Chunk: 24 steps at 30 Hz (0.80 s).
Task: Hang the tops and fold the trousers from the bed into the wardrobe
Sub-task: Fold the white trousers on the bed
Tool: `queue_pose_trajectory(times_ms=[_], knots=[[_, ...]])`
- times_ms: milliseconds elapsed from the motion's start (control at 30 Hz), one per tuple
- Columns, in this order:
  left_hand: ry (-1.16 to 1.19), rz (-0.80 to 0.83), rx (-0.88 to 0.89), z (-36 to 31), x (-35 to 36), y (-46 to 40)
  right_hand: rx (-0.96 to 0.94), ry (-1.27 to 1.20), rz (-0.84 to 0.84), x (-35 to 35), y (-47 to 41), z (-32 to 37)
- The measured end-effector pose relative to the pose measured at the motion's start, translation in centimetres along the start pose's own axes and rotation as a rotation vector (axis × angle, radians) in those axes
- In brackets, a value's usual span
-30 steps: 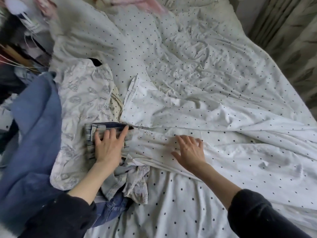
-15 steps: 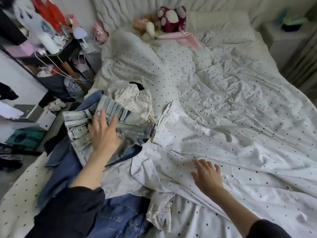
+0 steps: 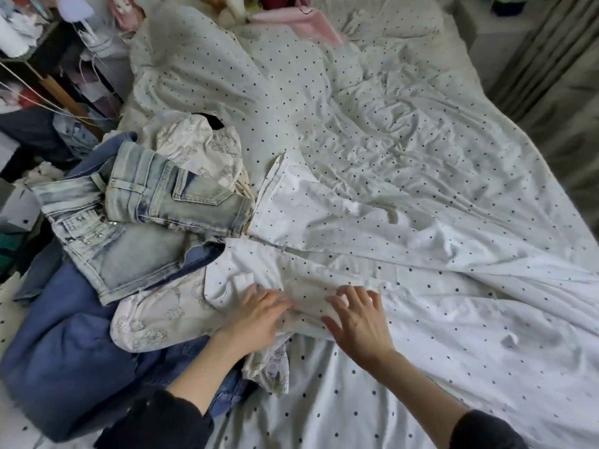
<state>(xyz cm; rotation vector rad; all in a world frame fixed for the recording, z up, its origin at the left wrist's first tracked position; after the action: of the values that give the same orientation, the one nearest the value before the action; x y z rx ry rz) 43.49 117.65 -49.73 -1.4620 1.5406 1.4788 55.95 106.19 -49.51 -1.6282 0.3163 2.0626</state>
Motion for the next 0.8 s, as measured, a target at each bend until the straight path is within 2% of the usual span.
queue_pose_trajectory(times_ms=[100, 167, 267, 367, 500, 633, 700, 800], knots=[[0.009, 0.078, -0.023, 0.1, 0.9, 0.7, -0.024, 0.081, 0.157, 2.2, 4.1, -0.8], [-0.030, 0.037, -0.005, 0.3, 0.8, 1.5, 0.002, 0.106, 0.133, 2.3, 4.9, -1.3], [-0.082, -0.112, -0.042, 1.2, 0.0, 3.1, 0.078, 0.108, 0.053, 1.0, 4.2, -1.9], [-0.175, -0.331, -0.062, 2.0, -2.2, 4.6, 0.124, 0.040, 0.069, -0.4, 3.9, -2.5], [-0.258, -0.561, -0.051, 2.3, -3.8, 7.6, 0.051, 0.056, 0.046, -1.6, 5.8, -2.1], [-0.233, -0.574, -0.077, 2.3, -3.4, 10.1, -0.030, 0.092, -0.017, -2.4, 7.7, -1.2], [-0.231, -0.571, -0.097, 1.9, -3.0, 11.1, -0.086, 0.101, 0.037, -2.1, 8.8, -0.3], [-0.266, -0.519, -0.161, 2.0, -1.6, 11.9, -0.101, 0.145, 0.217, -0.2, 10.1, 0.5]])
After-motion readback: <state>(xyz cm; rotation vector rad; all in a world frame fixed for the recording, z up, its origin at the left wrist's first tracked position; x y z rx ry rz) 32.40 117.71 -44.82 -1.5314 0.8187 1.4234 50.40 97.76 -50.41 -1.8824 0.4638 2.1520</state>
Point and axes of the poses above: each hand's wrist, its own y-axis away from the middle knuckle, its own x-axis out of the palm, z = x × y, the point moved 6 cm from there along -y, towards the middle knuckle, and after that the axes turned 8 degrees about x, right-handed, at the moved point
